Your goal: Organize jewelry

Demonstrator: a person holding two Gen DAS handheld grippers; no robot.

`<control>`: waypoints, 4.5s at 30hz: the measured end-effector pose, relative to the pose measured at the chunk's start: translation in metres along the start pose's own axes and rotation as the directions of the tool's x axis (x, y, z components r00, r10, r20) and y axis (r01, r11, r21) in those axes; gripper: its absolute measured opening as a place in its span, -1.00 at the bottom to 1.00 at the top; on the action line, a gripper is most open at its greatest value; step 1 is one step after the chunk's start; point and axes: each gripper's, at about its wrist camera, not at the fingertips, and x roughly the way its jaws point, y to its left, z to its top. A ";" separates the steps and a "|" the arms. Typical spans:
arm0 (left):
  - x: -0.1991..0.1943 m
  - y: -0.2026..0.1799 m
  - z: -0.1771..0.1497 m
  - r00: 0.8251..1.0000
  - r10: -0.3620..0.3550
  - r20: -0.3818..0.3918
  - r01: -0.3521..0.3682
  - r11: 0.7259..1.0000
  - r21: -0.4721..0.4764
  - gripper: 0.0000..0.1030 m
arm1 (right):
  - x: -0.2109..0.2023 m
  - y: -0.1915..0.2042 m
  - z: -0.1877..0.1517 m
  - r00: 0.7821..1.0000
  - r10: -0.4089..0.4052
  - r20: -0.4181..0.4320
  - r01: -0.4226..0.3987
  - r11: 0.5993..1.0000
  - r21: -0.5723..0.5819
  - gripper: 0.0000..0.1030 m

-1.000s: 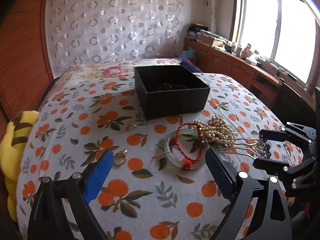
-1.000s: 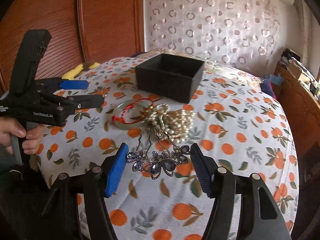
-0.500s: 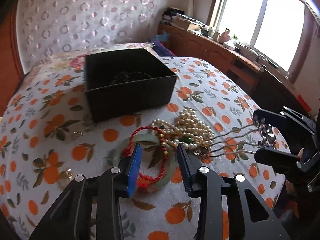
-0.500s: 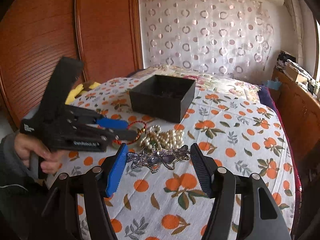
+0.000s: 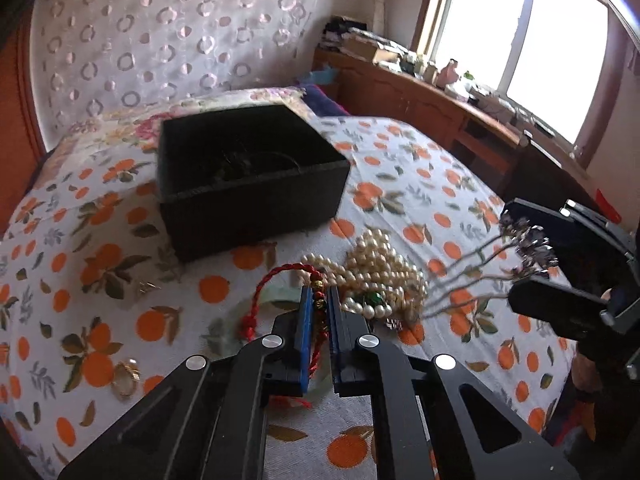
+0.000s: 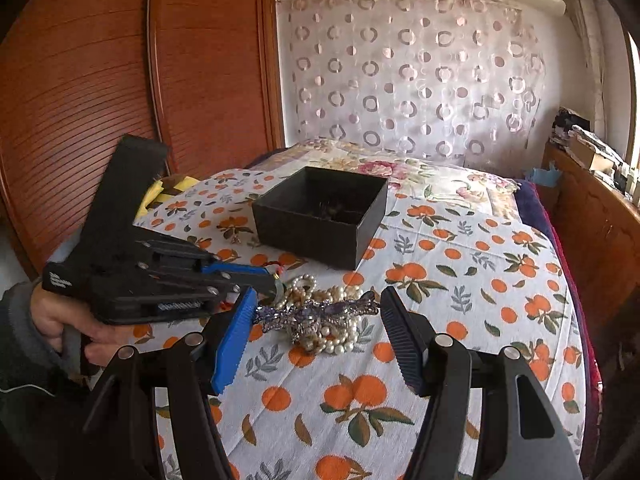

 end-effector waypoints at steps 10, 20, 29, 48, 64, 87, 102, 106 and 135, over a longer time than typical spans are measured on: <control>-0.039 0.019 0.030 0.995 0.024 0.101 -0.021 0.999 -0.028 -0.88 | 0.002 -0.001 0.033 0.999 0.005 0.047 -0.004 0.999 -0.037 0.28; -0.061 0.036 0.053 0.985 0.067 0.158 -0.061 0.997 -0.042 -0.88 | 0.020 -0.010 0.095 0.993 0.038 0.116 -0.032 0.998 -0.056 0.28; -0.071 0.049 0.058 0.979 0.090 0.185 -0.079 0.995 -0.067 -0.88 | 0.064 -0.017 0.119 0.996 0.023 0.081 -0.018 0.998 -0.058 0.28; -0.076 0.060 0.060 0.975 0.106 0.193 -0.093 0.993 -0.076 -0.88 | 0.151 -0.013 0.117 0.982 -0.028 -0.188 0.013 0.997 -0.078 0.30; -0.041 0.054 0.093 0.981 0.116 0.153 -0.112 0.993 -0.033 -0.88 | 0.122 -0.043 0.110 0.992 -0.050 -0.116 0.050 0.999 -0.003 0.46; -0.029 0.044 0.096 0.976 0.163 0.146 -0.163 0.987 -0.012 -0.20 | 0.085 -0.052 0.054 0.993 -0.043 -0.108 0.048 0.998 0.040 0.46; -0.042 0.031 0.022 0.981 0.161 0.111 -0.161 0.987 -0.007 0.15 | 0.086 -0.034 -0.001 0.974 0.019 -0.226 -0.018 1.000 0.007 -0.37; -0.036 0.031 0.002 0.983 0.167 0.072 -0.166 0.986 -0.007 0.16 | 0.086 -0.031 -0.009 0.967 0.009 -0.255 -0.011 1.000 -0.008 -0.43; -0.001 0.029 -0.024 0.985 0.159 -0.070 -0.158 0.987 0.019 0.46 | 0.079 -0.024 -0.014 0.965 0.004 -0.261 -0.015 0.999 -0.040 -0.84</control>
